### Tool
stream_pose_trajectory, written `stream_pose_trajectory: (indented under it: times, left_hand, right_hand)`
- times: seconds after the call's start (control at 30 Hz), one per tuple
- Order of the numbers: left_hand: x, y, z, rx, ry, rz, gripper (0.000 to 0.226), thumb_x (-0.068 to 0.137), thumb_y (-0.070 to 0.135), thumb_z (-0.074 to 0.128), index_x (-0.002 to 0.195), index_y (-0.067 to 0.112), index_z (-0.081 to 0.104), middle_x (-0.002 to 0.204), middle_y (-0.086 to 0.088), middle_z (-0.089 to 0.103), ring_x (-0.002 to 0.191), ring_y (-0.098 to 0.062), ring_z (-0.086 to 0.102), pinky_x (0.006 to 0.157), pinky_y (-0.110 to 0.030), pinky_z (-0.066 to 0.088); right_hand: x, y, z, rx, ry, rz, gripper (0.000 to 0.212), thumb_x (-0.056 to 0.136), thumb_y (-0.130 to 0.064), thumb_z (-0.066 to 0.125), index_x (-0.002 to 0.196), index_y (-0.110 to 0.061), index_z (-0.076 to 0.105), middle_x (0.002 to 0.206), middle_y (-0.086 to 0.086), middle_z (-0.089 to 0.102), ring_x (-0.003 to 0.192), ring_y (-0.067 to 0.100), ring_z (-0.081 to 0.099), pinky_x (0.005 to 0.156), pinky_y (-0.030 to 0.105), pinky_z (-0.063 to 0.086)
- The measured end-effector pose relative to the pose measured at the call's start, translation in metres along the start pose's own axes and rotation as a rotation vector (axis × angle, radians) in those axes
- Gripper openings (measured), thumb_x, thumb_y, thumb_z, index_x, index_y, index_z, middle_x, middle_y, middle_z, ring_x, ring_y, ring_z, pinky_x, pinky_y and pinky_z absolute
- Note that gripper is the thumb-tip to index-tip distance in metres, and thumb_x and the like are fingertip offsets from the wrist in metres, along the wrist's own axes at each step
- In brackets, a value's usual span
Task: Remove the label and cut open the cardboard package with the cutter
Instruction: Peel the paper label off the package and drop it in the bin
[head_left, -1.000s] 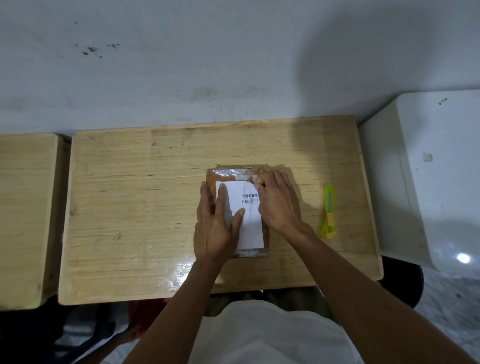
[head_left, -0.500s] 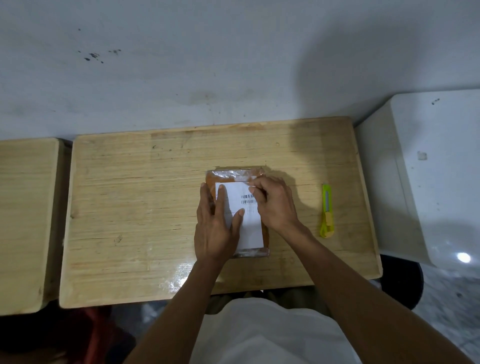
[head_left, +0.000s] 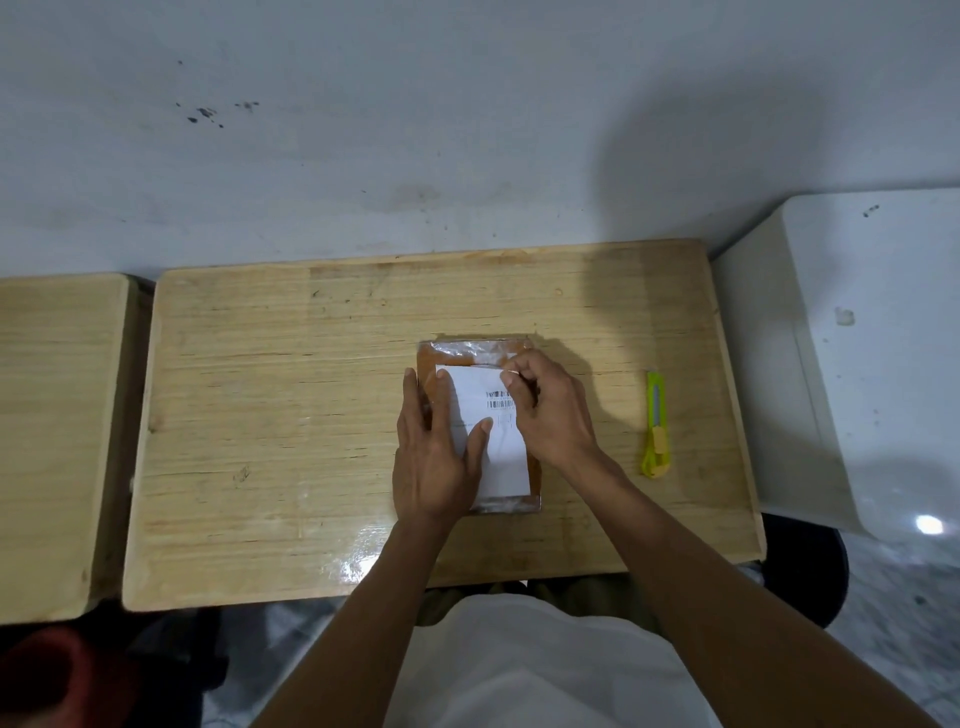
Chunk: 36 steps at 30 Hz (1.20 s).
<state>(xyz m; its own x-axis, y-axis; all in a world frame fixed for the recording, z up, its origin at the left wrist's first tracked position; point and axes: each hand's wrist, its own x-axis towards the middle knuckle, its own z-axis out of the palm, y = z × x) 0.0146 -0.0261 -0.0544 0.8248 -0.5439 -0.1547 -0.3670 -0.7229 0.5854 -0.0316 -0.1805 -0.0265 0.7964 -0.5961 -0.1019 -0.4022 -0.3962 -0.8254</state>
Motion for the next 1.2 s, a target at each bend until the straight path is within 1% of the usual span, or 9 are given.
stream_pose_trajectory:
  times: [0.13, 0.27, 0.43, 0.53, 0.6, 0.8, 0.9, 1.07, 1.2]
  left_hand:
    - [-0.001, 0.000, 0.000, 0.004, -0.008, -0.024, 0.079, 0.095, 0.062, 0.038, 0.159, 0.026, 0.010, 0.167, -0.014, 0.001, 0.152, -0.035, 0.017, 0.102, -0.055, 0.046]
    - [0.000, 0.001, -0.001, 0.007, -0.014, -0.037, 0.079, 0.095, 0.063, 0.037, 0.159, 0.027, 0.010, 0.167, -0.013, 0.001, 0.150, -0.036, 0.021, 0.101, -0.054, 0.046]
    - [0.000, 0.001, -0.001, 0.001, -0.017, -0.039, 0.078, 0.098, 0.059, 0.043, 0.160, 0.028, 0.007, 0.168, -0.011, -0.003, 0.152, -0.033, 0.016, 0.105, -0.051, 0.043]
    - [0.000, 0.002, -0.001, -0.005, -0.016, -0.031, 0.078, 0.098, 0.059, 0.042, 0.160, 0.027, 0.007, 0.168, -0.011, -0.003, 0.154, -0.031, 0.011, 0.106, -0.050, 0.042]
    - [0.000, 0.001, -0.001, -0.006, -0.017, -0.035, 0.078, 0.097, 0.060, 0.039, 0.160, 0.026, 0.009, 0.168, -0.011, -0.002, 0.154, -0.030, 0.011, 0.106, -0.050, 0.042]
    - [0.000, 0.001, -0.002, -0.027, -0.015, -0.006, 0.082, 0.099, 0.059, 0.041, 0.160, 0.023, 0.001, 0.169, -0.008, -0.003, 0.154, -0.027, 0.007, 0.113, -0.046, 0.035]
    - [0.002, 0.001, -0.004, -0.040, -0.008, 0.036, 0.082, 0.100, 0.055, 0.043, 0.160, 0.023, -0.001, 0.169, -0.002, -0.005, 0.155, -0.024, 0.006, 0.115, -0.043, 0.031]
    - [0.001, -0.001, -0.003, -0.054, -0.011, -0.002, 0.079, 0.098, 0.059, 0.044, 0.160, 0.025, 0.009, 0.169, -0.006, 0.002, 0.154, -0.025, 0.011, 0.111, -0.044, 0.037]
    - [-0.002, -0.006, 0.002, -0.023, -0.009, -0.002, 0.088, 0.094, 0.065, 0.044, 0.160, 0.019, 0.008, 0.168, -0.008, 0.004, 0.154, -0.025, 0.011, 0.112, -0.044, 0.036]
  right_hand:
    - [-0.001, -0.005, 0.001, -0.002, 0.039, 0.003, 0.017, 0.094, -0.012, 0.058, 0.110, -0.019, 0.057, 0.079, -0.011, 0.061, 0.076, 0.013, 0.056, 0.068, 0.027, 0.046]
    - [0.002, 0.000, 0.002, -0.192, 0.042, -0.121, 0.018, 0.093, -0.007, 0.058, 0.105, -0.010, 0.070, 0.097, 0.007, 0.071, 0.091, 0.023, 0.060, 0.080, 0.030, 0.048]
    - [0.000, -0.001, 0.002, -0.398, 0.029, -0.278, 0.024, 0.082, -0.007, 0.074, 0.105, 0.003, 0.071, 0.097, 0.018, 0.070, 0.100, 0.020, 0.048, 0.089, 0.041, 0.050]
    - [0.002, 0.001, 0.003, -0.431, 0.007, -0.308, 0.013, 0.079, -0.004, 0.076, 0.091, 0.002, 0.074, 0.090, 0.017, 0.068, 0.097, 0.021, 0.050, 0.089, 0.032, 0.042]
    - [0.003, 0.002, 0.005, -0.392, -0.027, -0.256, 0.006, 0.084, -0.006, 0.072, 0.085, 0.000, 0.073, 0.093, 0.014, 0.063, 0.098, 0.022, 0.052, 0.088, 0.027, 0.039]
    - [0.000, 0.006, 0.004, -0.211, -0.092, -0.034, 0.010, 0.091, -0.016, 0.066, 0.086, -0.009, 0.071, 0.142, 0.000, 0.048, 0.132, 0.022, 0.036, 0.098, 0.020, 0.029]
    - [0.000, 0.003, -0.002, -0.152, -0.137, -0.002, 0.013, 0.091, -0.016, 0.066, 0.083, -0.007, 0.070, 0.144, -0.001, 0.048, 0.134, 0.020, 0.036, 0.098, 0.016, 0.026]
    - [-0.004, 0.005, -0.010, -0.060, -0.209, -0.006, 0.024, 0.090, -0.008, 0.066, 0.070, 0.004, 0.062, 0.144, 0.007, 0.049, 0.130, 0.011, 0.046, 0.087, -0.004, 0.026]
    - [-0.004, 0.004, -0.013, -0.035, -0.283, 0.021, 0.036, 0.090, -0.011, 0.066, 0.060, -0.023, 0.053, 0.153, 0.000, 0.040, 0.142, 0.010, 0.036, 0.094, 0.006, 0.032]
